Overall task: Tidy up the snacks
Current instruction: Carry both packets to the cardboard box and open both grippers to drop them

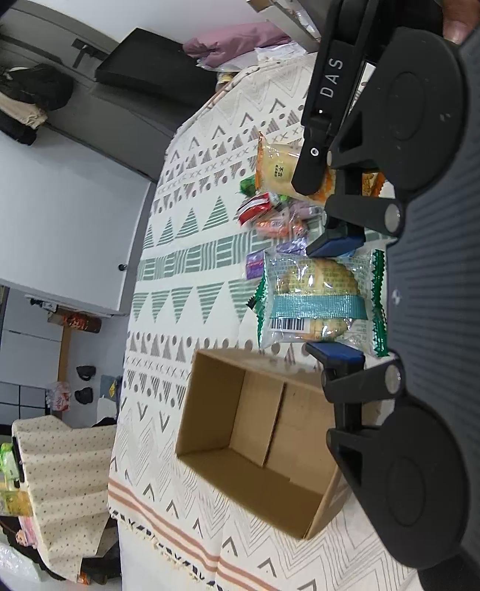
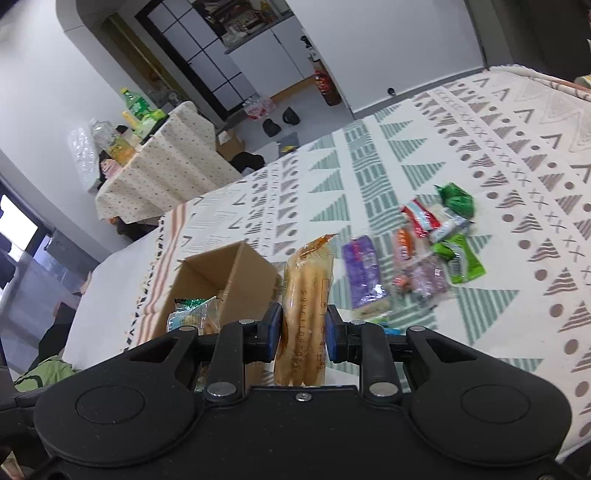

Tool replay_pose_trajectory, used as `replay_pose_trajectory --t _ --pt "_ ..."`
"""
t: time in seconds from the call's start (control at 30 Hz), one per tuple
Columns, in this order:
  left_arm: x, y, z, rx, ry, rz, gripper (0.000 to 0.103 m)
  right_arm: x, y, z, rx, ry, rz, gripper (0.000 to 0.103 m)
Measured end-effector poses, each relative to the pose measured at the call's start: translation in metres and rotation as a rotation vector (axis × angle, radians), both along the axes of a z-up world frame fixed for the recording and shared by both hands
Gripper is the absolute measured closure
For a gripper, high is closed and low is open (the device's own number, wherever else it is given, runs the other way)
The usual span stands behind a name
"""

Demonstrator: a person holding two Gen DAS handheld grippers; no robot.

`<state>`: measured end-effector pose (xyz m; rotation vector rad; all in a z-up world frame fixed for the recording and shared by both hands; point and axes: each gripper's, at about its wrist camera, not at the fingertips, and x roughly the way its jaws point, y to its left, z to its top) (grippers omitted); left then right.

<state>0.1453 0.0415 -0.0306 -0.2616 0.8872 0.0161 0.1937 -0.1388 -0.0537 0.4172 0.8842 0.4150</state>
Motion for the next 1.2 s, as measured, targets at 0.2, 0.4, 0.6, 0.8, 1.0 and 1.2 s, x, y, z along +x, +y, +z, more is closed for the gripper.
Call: replay_pose_trajectory --t 0.2,0.4,0.6,0.8,1.0,1.2 --pt "-0.003 0.025 0.004 -0.013 -0.017 0.044 0.056 0.001 0.027 0.006 0.0 -0.017 0.041 0.079" --pt "-0.005 0.059 0.008 -0.009 -0.031 0.106 0.056 0.006 0.055 0.01 0.012 -0.03 0.082 0.079" --pt "-0.002 0.097 0.005 -0.013 -0.033 0.177 0.056 0.014 0.083 0.009 0.026 -0.033 0.121 0.079" --pt "0.006 0.124 -0.005 -0.029 -0.02 0.225 0.056 0.023 0.109 0.005 0.036 -0.021 0.15 0.079" --pt "0.014 0.142 -0.023 -0.039 0.007 0.279 0.055 0.032 0.135 -0.005 0.038 0.004 0.179 0.078" --pt "0.017 0.153 -0.037 -0.056 0.043 0.299 0.051 0.038 0.15 -0.021 0.047 0.042 0.196 0.078"
